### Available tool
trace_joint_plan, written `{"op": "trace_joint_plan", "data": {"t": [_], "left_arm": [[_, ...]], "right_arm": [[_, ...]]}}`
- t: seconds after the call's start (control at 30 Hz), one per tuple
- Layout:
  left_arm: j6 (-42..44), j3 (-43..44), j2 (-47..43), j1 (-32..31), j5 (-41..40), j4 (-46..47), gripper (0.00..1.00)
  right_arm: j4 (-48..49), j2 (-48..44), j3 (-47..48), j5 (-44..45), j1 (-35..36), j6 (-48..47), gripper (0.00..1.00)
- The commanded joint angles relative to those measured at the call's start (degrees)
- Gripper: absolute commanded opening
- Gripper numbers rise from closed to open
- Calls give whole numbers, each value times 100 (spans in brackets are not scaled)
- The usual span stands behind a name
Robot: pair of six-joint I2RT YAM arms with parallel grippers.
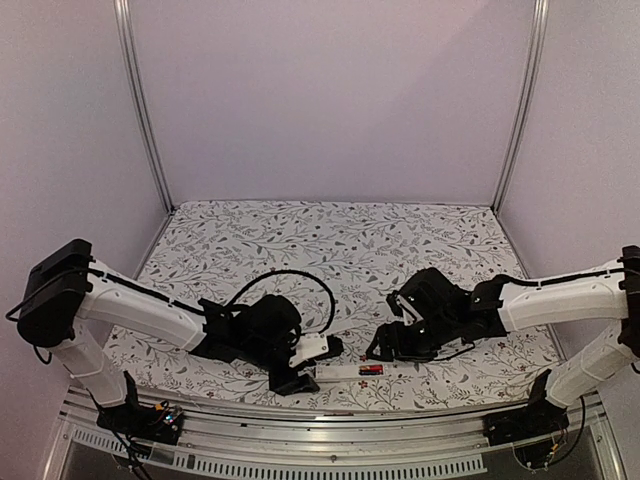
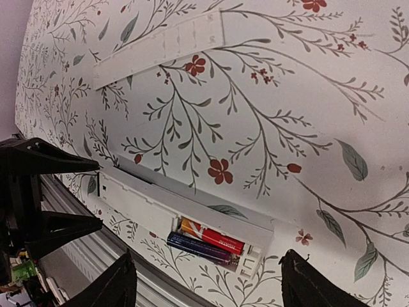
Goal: Load the batteries into the remote control
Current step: Load the battery into the battery compartment.
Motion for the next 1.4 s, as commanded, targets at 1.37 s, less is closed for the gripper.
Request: {"op": "trace_joint_plan", "data": {"t": [1.37], "left_arm": [[107,-52,5,-52,171,544,59]], "right_arm": [[-953,1441,1105,545,528,3,74]]}}
